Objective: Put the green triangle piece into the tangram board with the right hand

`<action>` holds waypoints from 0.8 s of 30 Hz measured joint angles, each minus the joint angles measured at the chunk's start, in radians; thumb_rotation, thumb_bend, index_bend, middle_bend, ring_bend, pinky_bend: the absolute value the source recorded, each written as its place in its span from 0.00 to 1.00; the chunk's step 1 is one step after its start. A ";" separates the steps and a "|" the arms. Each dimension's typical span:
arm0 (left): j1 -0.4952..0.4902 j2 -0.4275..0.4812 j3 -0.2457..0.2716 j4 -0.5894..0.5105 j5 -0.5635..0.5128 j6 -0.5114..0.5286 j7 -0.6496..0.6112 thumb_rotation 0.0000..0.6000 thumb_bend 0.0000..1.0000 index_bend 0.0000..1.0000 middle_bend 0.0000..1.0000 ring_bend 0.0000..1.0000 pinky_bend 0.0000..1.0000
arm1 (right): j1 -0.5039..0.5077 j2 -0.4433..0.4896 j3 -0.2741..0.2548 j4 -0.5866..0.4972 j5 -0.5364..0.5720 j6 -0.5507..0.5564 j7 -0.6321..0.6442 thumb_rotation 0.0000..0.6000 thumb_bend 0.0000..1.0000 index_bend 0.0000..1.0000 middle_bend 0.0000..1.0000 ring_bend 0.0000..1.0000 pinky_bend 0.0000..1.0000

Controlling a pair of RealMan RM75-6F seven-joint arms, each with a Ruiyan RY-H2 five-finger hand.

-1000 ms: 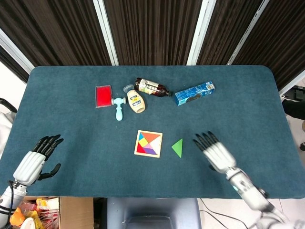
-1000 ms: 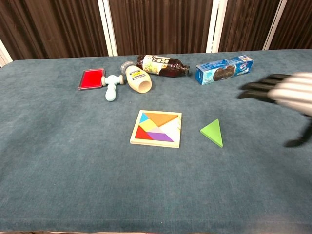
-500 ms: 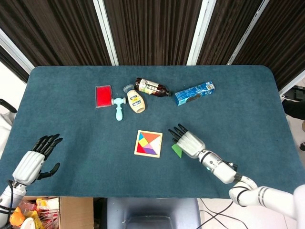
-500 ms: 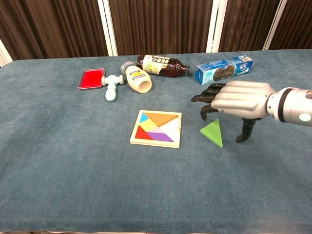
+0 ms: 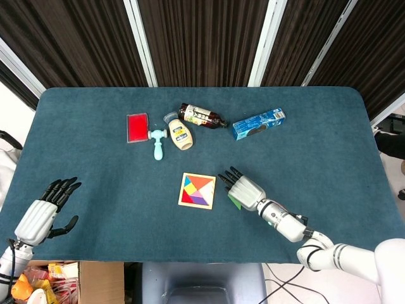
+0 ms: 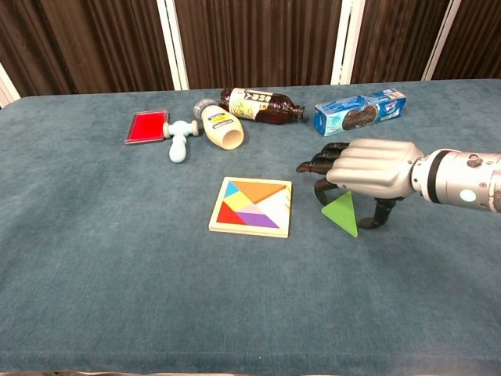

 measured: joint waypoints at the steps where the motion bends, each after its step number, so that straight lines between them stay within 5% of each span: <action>1: 0.000 0.000 0.000 0.000 -0.001 -0.001 0.000 1.00 0.43 0.00 0.00 0.00 0.00 | 0.001 -0.001 -0.001 0.001 0.004 0.001 -0.002 1.00 0.39 0.48 0.00 0.00 0.00; 24: -0.004 0.002 -0.003 -0.001 -0.010 -0.014 -0.004 1.00 0.43 0.00 0.00 0.00 0.00 | 0.019 0.002 -0.021 -0.002 0.025 0.066 0.010 1.00 0.41 0.65 0.00 0.00 0.00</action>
